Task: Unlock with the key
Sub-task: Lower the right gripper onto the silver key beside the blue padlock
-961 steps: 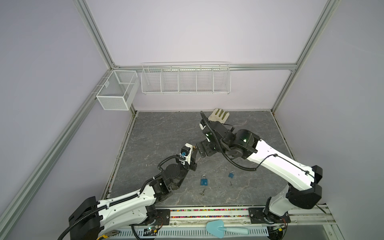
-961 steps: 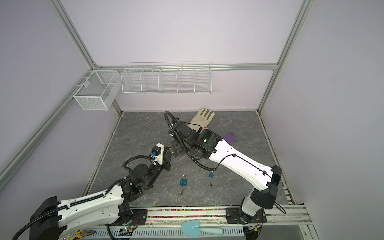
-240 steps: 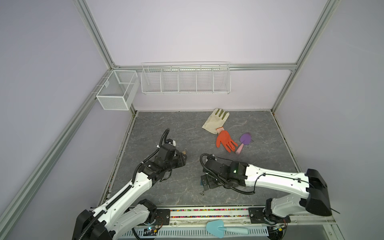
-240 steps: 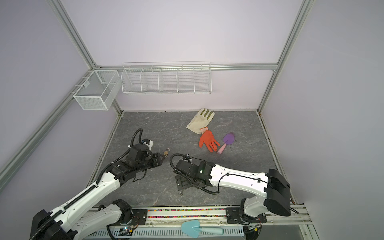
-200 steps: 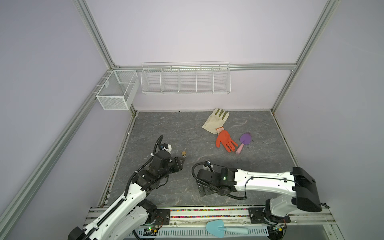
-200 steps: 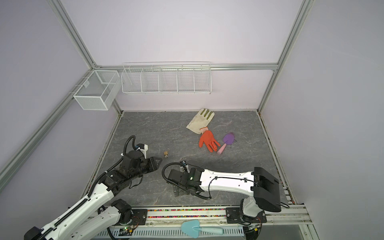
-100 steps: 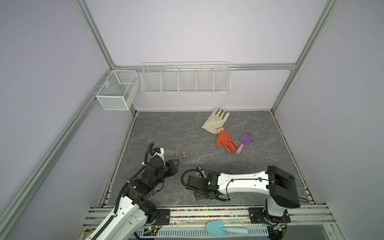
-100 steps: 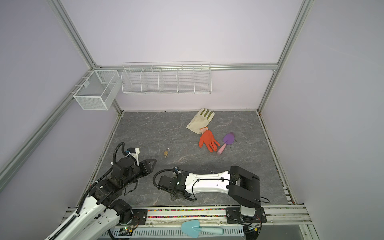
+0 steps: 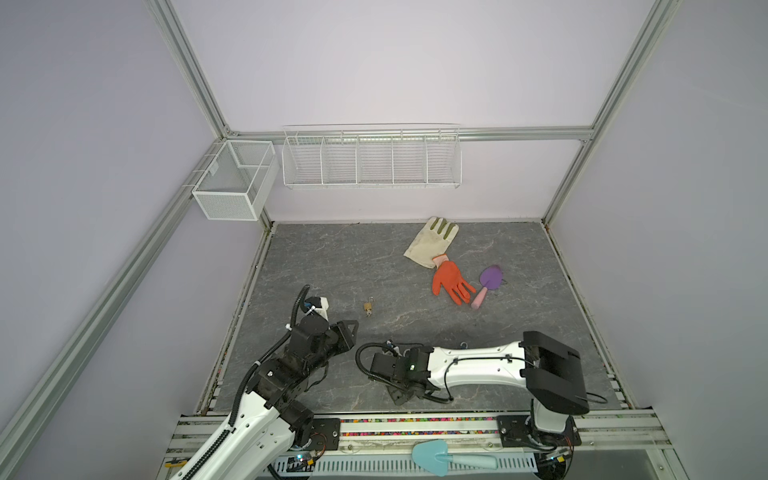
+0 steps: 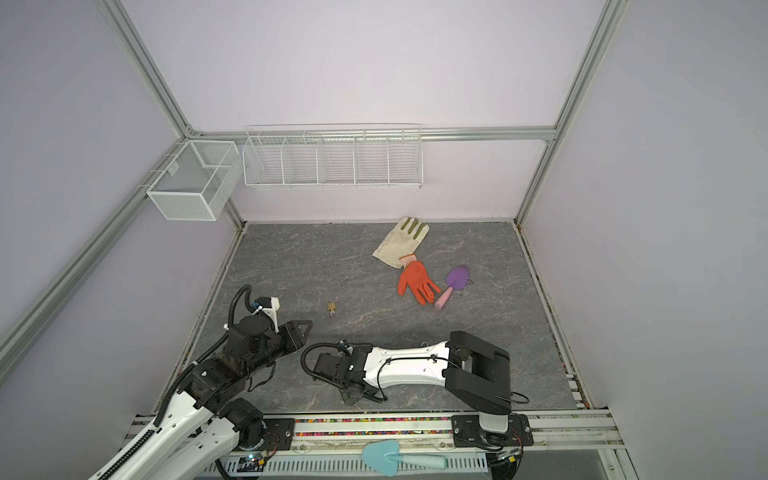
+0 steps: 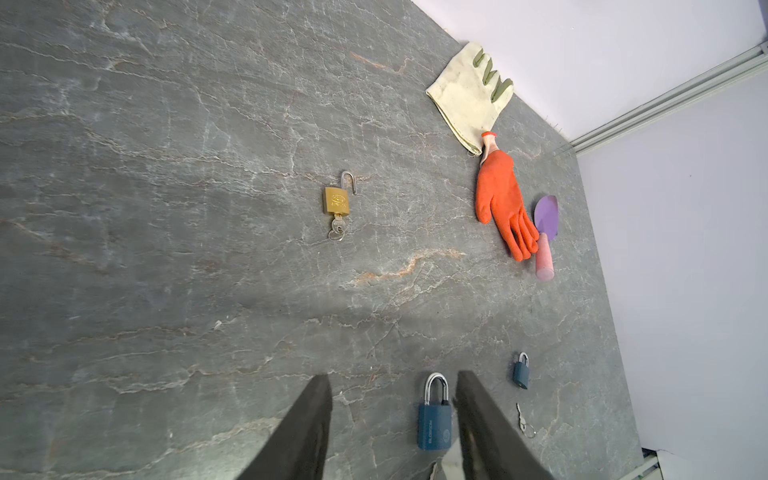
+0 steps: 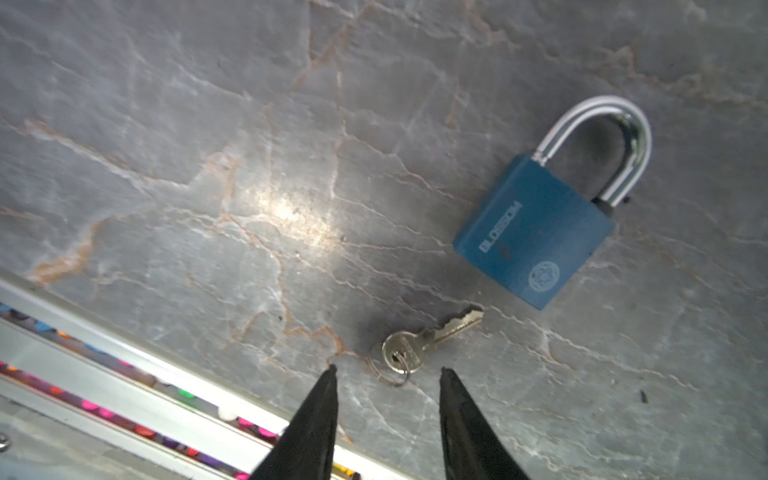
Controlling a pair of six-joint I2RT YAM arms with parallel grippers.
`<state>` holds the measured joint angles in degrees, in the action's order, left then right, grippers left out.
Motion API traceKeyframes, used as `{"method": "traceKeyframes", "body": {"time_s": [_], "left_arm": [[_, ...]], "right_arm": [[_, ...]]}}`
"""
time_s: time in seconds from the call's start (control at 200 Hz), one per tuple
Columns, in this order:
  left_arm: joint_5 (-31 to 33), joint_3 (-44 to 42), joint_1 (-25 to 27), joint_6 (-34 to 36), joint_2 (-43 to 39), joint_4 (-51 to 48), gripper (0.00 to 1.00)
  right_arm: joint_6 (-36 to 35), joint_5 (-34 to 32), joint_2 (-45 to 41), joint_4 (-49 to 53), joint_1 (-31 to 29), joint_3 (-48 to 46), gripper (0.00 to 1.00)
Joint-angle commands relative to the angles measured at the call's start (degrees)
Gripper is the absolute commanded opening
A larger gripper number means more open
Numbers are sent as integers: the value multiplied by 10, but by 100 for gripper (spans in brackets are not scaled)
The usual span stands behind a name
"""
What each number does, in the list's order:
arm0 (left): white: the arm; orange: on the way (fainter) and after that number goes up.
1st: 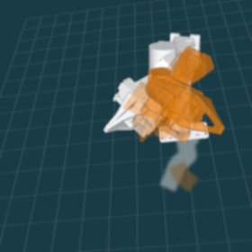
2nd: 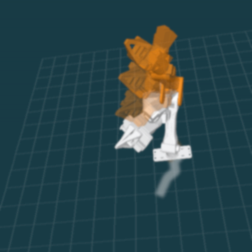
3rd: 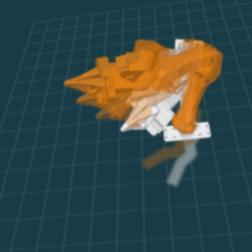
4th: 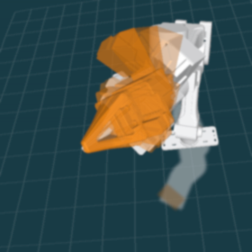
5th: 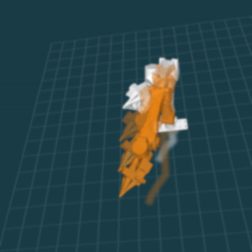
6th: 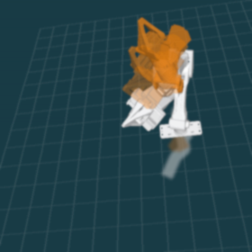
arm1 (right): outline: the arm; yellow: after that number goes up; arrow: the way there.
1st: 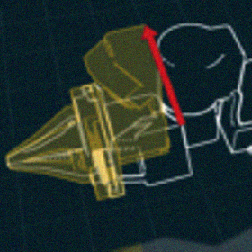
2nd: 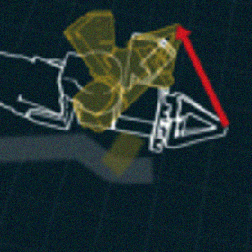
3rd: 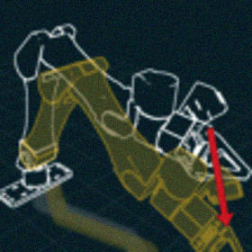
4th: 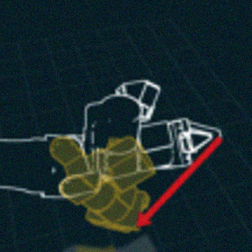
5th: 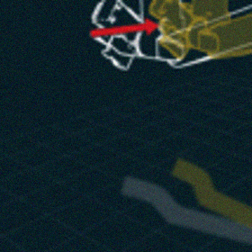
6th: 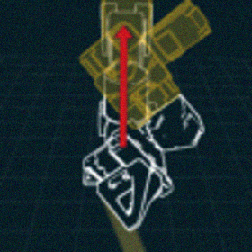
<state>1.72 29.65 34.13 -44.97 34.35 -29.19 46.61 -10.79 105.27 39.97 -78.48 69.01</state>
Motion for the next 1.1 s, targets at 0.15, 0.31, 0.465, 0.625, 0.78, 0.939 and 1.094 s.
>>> {"method": "traceKeyframes", "body": {"time_s": [0.15, 0.31, 0.465, 0.625, 0.78, 0.939, 1.094], "left_arm": [[21, 11, 1, -8, 12, 1, 49], [33, 16, 1, -6, 9, -9, 49], [34, 15, 0, -8, 7, -11, 49], [33, 15, 0, -10, 9, -9, 49], [33, 16, 1, -11, 10, -9, 49], [32, 15, 0, -12, 11, -9, 49], [32, 15, 1, -16, 13, -6, 49]], "right_arm": [[-45, 1, 17, 4, 7, 11, 37], [-60, 2, 23, 6, 12, 10, 32], [-72, 7, 24, 5, 13, 13, 29], [-79, 16, 30, 0, 13, 12, 26], [-84, 16, 34, 2, 13, 13, 24], [-87, 11, 34, 10, 13, 11, 20], [-94, 3, 33, 19, 12, 14, 16]]}}
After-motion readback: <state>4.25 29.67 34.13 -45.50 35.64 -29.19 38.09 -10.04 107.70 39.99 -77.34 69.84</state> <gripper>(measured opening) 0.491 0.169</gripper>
